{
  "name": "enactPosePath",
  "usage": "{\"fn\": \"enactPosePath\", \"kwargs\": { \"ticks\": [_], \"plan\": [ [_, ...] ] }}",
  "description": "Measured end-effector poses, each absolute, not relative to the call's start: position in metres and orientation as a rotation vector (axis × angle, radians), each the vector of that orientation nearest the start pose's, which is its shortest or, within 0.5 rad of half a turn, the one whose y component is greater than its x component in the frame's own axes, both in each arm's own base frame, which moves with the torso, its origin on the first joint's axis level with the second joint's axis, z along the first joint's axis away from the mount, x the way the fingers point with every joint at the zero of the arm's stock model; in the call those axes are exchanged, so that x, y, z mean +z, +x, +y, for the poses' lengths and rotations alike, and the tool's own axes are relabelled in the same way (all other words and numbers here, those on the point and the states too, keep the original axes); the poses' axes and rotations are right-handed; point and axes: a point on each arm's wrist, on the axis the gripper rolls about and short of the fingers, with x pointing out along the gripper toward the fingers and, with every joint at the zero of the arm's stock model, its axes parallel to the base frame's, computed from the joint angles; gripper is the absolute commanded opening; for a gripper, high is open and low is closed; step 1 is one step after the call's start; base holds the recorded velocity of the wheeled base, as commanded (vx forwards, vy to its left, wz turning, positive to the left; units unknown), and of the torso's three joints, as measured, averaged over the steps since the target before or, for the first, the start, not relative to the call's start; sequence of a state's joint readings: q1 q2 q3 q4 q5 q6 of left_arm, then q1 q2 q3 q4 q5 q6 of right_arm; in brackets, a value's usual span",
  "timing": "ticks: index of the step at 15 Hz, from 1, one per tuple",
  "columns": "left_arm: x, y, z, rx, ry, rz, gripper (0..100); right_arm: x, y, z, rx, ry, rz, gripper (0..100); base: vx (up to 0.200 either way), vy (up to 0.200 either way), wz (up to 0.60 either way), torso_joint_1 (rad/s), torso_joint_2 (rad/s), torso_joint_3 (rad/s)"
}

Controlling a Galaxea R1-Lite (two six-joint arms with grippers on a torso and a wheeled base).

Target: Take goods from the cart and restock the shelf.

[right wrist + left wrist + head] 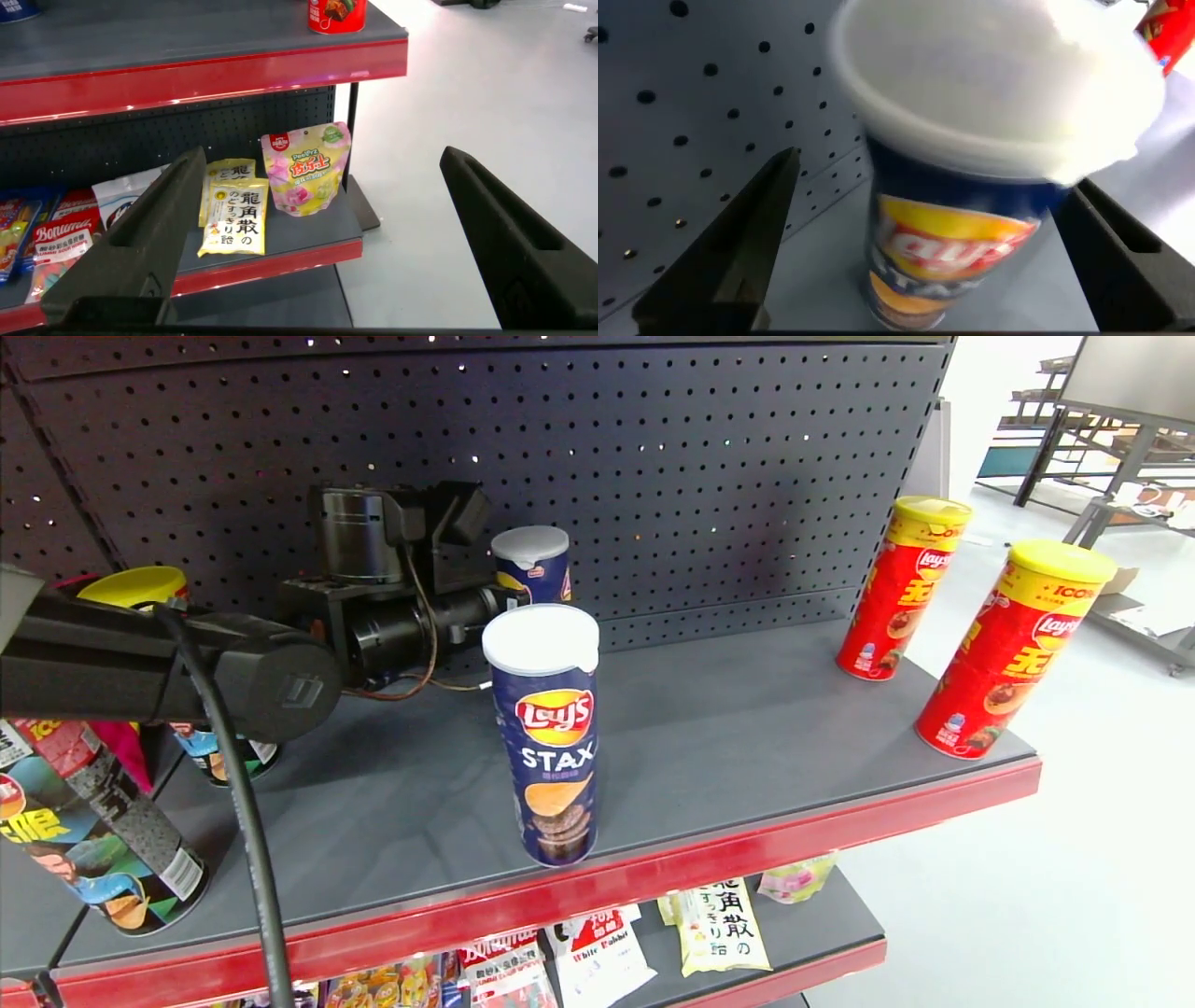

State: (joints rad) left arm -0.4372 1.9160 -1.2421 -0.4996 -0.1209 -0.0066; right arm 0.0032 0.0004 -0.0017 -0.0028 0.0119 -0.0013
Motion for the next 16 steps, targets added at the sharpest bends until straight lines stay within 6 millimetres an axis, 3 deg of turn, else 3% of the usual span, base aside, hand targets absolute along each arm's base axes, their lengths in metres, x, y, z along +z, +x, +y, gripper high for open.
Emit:
{"fn": "enactPosePath", "kwargs": {
  "ticks": [11,16],
  "plan": [
    [0.222,0.291,-0.130,-0.532,0.029,0.210,100,0.076,-0.023,0.000,0.014,-0.001,-0.004,100,0.000,0.000,0.00,0.000,0.00,0.000],
    [0.234,0.239,-0.106,-0.529,0.038,0.252,100,0.076,-0.023,0.000,0.015,-0.001,-0.004,100,0.000,0.000,0.00,0.000,0.00,0.000]
  ]
}}
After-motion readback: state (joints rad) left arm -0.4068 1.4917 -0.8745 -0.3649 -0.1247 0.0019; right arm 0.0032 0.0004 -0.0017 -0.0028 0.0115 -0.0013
